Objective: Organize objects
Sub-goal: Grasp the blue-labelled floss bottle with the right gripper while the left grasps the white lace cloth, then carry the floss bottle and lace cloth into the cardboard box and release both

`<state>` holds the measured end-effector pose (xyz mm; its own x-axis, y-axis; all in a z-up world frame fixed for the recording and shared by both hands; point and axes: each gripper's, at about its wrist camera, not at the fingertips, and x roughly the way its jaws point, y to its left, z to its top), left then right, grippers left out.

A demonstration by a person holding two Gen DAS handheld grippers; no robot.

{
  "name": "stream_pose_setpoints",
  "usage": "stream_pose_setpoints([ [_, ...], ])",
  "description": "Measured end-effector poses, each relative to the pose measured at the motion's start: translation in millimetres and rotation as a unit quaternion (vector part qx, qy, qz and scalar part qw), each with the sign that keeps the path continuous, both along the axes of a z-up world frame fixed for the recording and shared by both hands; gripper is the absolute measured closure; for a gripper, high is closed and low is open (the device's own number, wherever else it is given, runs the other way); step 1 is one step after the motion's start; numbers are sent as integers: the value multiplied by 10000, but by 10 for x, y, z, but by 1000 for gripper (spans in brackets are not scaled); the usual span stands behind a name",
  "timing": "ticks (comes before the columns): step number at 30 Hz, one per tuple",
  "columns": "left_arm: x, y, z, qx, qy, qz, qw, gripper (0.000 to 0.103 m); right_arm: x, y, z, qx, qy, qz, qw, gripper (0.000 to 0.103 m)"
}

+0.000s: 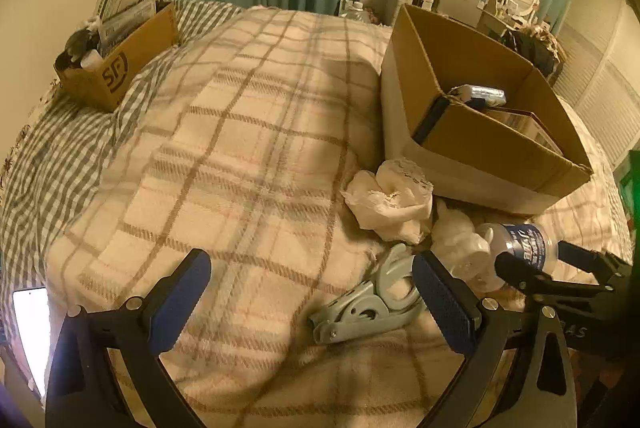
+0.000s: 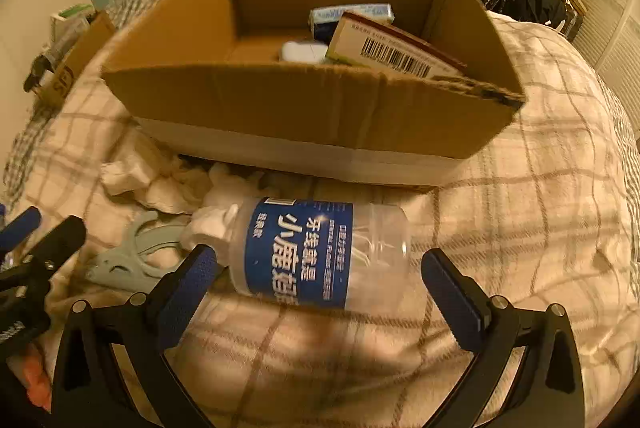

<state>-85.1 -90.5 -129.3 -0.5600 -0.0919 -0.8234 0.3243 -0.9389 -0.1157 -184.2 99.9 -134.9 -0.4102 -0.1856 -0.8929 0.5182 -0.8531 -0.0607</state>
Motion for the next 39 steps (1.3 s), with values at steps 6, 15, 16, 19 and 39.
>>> stream_pose_setpoints([
  [6, -114, 125, -29, -196, -139, -250, 9994, 1, -121, 106, -67, 38, -224, -189, 9996, 13],
  [15, -528, 373, -103, -407, -132, -767, 9961, 14, -133, 455, 155, -77, -17, -512, 9987, 13],
  [16, -583, 394, -138, -401, -189, -804, 9958, 18, -140, 453, 160, -68, -37, -487, 9988, 13],
  [19, -692, 408, -237, -369, -317, -829, 9954, 24, -128, 386, 138, -26, -50, -428, 9991, 14],
  [39, -197, 392, 168, -150, 123, -754, 9970, 88, 110, 419, 420, -214, 528, -214, 9981, 14],
])
